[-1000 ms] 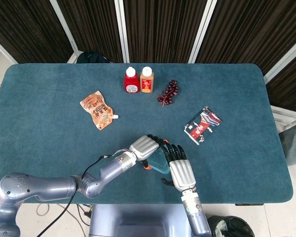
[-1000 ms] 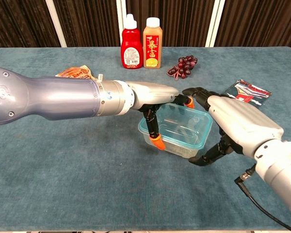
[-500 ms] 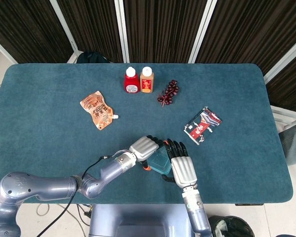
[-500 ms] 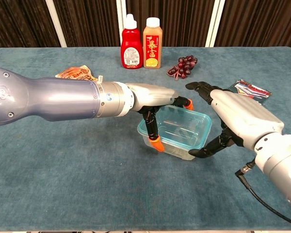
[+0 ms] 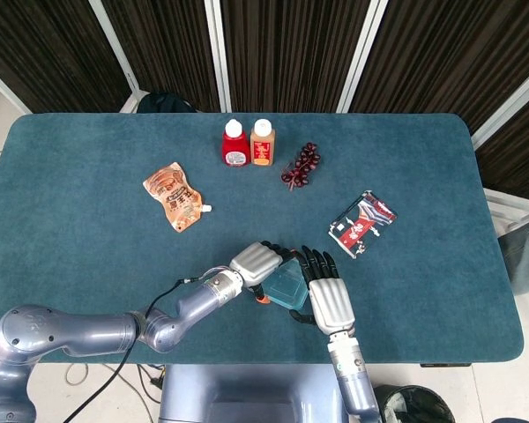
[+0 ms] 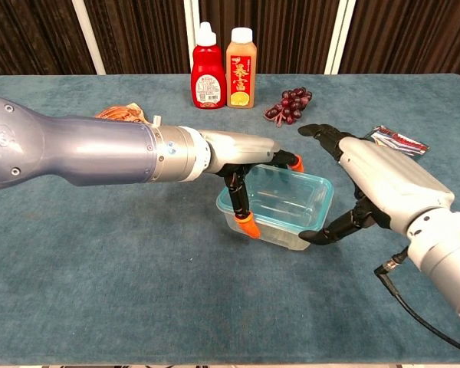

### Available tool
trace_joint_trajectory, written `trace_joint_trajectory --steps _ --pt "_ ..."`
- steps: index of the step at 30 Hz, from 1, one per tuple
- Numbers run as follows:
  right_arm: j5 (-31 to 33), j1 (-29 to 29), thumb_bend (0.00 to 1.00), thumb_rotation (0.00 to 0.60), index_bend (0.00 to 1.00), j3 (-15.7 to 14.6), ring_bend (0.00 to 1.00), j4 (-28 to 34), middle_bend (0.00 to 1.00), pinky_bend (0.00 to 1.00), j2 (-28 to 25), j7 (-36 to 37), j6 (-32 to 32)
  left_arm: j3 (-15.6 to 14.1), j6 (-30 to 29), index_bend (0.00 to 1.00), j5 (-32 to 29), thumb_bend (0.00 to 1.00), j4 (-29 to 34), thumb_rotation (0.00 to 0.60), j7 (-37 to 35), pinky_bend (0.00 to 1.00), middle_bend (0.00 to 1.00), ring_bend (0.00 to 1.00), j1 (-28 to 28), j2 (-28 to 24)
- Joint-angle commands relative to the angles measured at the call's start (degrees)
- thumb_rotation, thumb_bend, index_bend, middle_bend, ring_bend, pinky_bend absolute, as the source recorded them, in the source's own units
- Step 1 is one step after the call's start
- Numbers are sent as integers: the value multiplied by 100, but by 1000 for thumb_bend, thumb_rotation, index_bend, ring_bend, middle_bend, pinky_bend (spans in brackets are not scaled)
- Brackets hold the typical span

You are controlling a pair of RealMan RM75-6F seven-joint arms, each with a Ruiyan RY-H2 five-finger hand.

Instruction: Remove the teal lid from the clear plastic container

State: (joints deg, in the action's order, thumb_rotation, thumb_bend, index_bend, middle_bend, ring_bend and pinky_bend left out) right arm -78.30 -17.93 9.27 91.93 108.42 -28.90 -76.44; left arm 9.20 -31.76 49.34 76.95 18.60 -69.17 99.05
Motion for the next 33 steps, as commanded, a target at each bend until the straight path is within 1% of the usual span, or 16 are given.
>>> trace_joint_trajectory --steps 1,11,12,16,19,30,33 --pt "-201 11 237 600 0 -42 0 -170 0 0 19 250 -134 -8 59 130 -80 88 38 600 -52 358 212 195 -18 -45" --pt "-457 22 238 600 0 -91 0 -532 0 0 75 701 -331 -116 184 138 -245 88 35 600 -64 359 212 201 -155 -120" --pt "-473 18 249 600 0 -85 0 -560 0 0 82 734 -345 -126 192 138 -249 88 31 600 -62 360 212 206 -171 -117" --pt "-548 -5 345 600 0 -62 0 -679 0 0 103 829 -400 -132 196 138 -279 88 11 600 -78 362 213 212 -227 -94" --pt "-548 -12 384 600 0 -63 0 -734 0 0 104 836 -398 -136 185 138 -290 88 0 600 -91 362 212 212 -260 -72" --pt "-534 22 402 600 0 -151 0 -850 0 0 100 888 -400 -169 156 138 -325 88 28 600 -209 362 211 212 -281 -79" --pt "-637 8 454 600 0 -201 0 -957 0 0 106 922 -432 -132 179 137 -360 88 58 600 -319 360 208 212 -266 -95"
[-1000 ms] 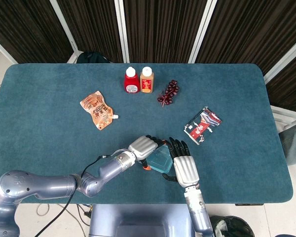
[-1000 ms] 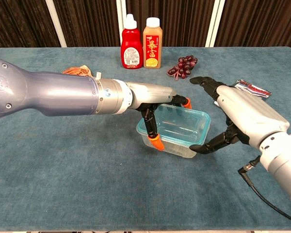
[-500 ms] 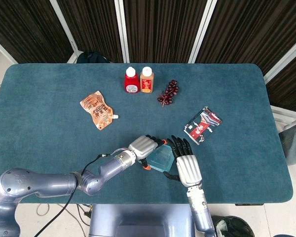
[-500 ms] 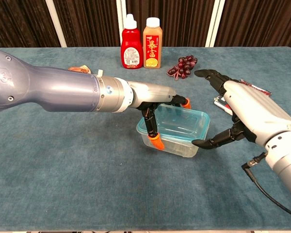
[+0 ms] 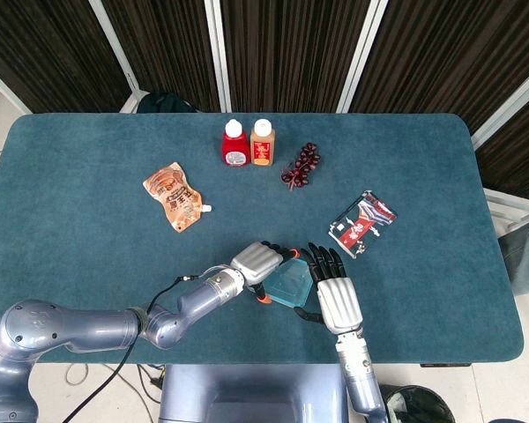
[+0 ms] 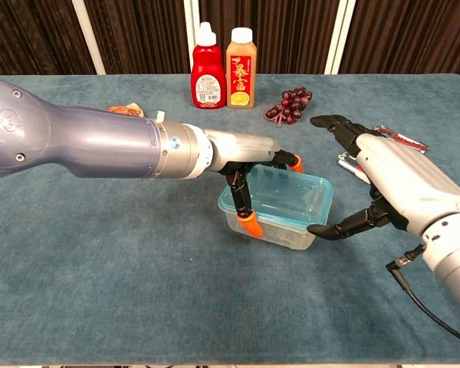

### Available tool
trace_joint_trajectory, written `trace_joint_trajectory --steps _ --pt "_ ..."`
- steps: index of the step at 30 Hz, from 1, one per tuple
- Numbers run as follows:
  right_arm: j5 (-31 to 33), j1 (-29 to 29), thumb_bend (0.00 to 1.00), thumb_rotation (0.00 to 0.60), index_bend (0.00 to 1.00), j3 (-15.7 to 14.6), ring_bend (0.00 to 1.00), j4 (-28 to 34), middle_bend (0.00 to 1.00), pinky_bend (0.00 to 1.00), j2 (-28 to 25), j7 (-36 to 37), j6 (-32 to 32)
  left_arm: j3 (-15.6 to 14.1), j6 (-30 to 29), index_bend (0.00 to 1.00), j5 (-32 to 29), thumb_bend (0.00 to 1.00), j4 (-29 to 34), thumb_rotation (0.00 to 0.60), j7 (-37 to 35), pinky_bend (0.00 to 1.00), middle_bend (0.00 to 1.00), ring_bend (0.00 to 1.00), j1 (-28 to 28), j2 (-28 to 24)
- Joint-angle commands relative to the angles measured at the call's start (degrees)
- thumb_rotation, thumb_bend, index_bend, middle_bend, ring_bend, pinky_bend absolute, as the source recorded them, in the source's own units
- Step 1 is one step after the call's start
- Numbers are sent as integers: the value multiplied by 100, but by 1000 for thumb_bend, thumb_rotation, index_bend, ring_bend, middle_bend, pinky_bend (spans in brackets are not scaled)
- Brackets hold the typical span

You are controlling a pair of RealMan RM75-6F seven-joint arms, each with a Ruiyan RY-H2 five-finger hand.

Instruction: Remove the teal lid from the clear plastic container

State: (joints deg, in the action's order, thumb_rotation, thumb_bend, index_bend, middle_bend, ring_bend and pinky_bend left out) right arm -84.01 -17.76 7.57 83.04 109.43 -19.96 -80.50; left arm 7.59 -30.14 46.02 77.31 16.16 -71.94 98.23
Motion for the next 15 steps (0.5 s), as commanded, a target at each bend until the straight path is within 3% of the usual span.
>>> trace_joint_trajectory --steps 1,7,15 --pt "-108 -14 483 600 0 -45 0 -104 0 0 11 69 -44 44 26 135 -37 88 29 600 -112 360 205 212 15 -19" --pt "-281 -52 717 600 0 -82 0 -260 0 0 25 277 -105 51 72 129 -28 88 14 600 -211 359 199 212 5 -77" --pt "-298 -38 788 600 0 -124 0 -337 0 0 26 275 -110 31 90 121 4 88 24 600 -296 353 194 208 -13 -89"
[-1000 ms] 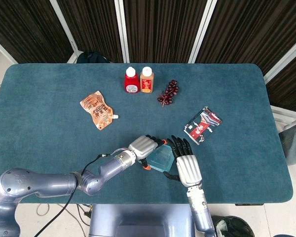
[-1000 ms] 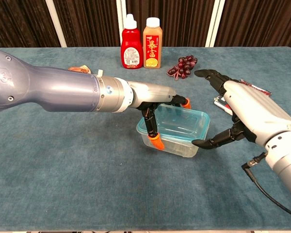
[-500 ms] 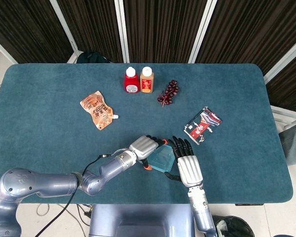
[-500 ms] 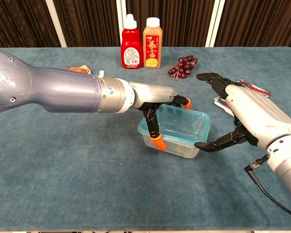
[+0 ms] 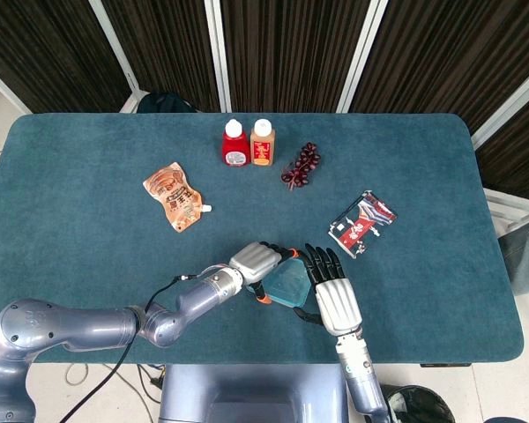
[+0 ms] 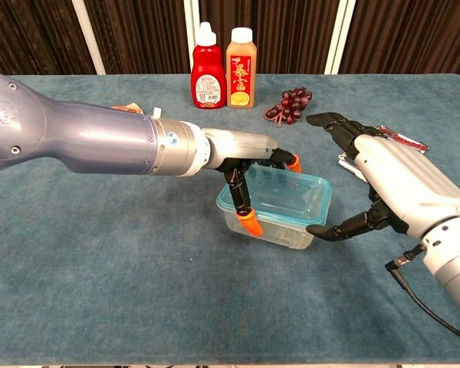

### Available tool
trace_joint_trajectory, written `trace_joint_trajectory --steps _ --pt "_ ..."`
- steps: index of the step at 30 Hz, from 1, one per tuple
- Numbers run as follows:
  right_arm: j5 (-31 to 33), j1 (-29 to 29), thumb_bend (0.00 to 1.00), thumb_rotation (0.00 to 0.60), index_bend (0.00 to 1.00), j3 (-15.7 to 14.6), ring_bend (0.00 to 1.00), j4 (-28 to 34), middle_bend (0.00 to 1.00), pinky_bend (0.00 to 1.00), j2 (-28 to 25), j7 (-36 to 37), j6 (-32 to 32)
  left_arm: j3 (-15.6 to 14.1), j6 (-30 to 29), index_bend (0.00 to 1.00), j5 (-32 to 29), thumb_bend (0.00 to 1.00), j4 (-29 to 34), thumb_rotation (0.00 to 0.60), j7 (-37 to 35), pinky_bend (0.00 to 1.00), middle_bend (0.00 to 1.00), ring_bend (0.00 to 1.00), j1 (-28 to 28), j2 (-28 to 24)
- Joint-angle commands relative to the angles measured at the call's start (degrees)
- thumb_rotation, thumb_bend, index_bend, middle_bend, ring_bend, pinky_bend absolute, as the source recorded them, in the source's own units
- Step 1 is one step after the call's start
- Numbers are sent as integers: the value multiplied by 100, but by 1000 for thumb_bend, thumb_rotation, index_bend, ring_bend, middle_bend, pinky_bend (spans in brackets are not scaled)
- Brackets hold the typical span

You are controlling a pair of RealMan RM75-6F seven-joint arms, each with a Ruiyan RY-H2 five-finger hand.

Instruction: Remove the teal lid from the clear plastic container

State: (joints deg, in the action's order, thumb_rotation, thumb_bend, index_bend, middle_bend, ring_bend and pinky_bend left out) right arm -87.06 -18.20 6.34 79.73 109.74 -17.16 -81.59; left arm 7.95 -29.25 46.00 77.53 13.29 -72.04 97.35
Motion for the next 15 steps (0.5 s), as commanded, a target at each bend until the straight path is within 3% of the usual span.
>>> trace_joint_trajectory --steps 1,15 --pt "16 10 788 600 0 -2 0 -14 0 0 -8 -7 2 -9 2 117 12 87 3 600 -16 348 190 204 -6 -2" --pt "82 -2 790 600 0 48 0 -25 0 0 18 -15 37 -141 100 8 -41 2 -11 600 -29 217 53 66 -103 -47"
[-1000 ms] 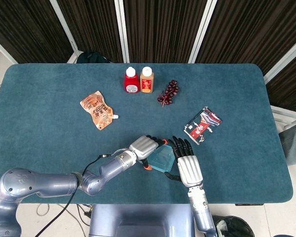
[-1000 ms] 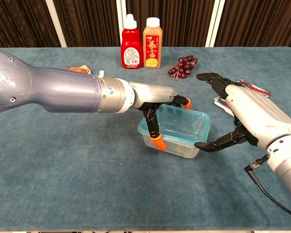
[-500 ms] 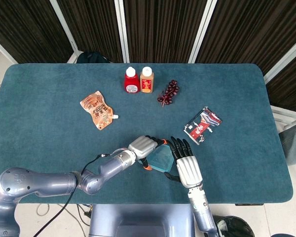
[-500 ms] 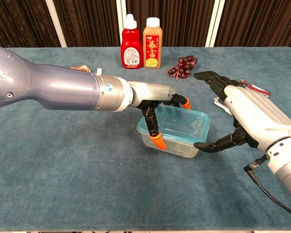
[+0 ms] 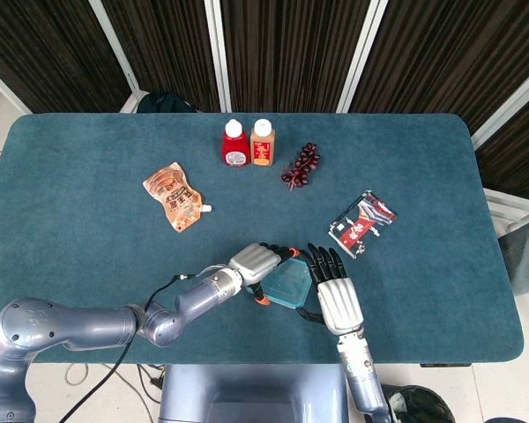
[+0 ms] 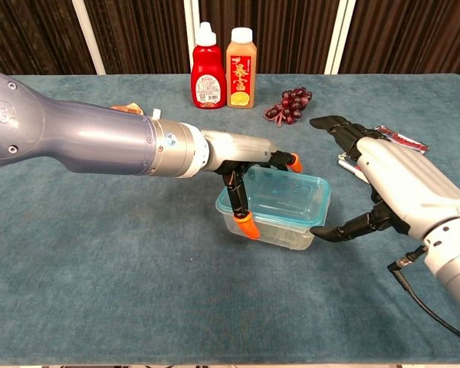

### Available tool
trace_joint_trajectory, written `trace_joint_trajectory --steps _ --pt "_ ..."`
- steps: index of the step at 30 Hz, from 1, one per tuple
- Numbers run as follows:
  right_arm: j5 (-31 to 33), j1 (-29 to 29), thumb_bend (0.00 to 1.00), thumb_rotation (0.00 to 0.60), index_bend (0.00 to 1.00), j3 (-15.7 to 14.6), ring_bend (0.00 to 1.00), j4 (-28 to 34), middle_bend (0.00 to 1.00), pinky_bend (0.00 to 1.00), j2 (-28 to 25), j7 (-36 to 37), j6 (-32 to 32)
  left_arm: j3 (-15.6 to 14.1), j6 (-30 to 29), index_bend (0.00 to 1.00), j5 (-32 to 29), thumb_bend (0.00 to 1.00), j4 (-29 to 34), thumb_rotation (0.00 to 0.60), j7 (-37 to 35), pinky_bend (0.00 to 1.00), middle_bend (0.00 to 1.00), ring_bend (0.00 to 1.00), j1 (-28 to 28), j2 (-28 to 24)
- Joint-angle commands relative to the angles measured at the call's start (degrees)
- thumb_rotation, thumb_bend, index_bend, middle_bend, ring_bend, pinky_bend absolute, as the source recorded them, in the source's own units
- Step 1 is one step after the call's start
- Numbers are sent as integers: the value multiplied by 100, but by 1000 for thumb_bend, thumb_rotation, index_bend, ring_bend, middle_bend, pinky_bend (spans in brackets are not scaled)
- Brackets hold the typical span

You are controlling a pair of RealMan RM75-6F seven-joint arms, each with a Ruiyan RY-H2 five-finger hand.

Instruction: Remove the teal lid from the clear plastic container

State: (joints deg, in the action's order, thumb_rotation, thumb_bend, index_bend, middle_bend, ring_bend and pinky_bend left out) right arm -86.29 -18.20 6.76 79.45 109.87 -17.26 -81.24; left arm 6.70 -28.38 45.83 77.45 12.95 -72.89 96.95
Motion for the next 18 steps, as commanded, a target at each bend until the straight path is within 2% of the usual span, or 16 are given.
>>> trace_joint_trajectory --steps 1,4,9,18 --pt "9 -3 790 600 0 11 0 5 0 0 7 -12 2 -29 22 2 -39 1 -5 600 10 203 43 52 -30 -9" --pt "32 0 783 600 0 20 0 16 0 0 14 -16 7 -53 36 0 -82 0 -4 600 17 181 21 31 -60 -10" --pt "78 -21 700 600 0 58 0 17 0 0 70 -53 36 -73 31 0 -121 0 5 600 5 163 0 11 -99 7" --pt "230 -80 695 600 0 228 0 38 0 0 292 -11 69 -52 -46 0 -90 0 41 600 -74 164 0 11 -96 52"
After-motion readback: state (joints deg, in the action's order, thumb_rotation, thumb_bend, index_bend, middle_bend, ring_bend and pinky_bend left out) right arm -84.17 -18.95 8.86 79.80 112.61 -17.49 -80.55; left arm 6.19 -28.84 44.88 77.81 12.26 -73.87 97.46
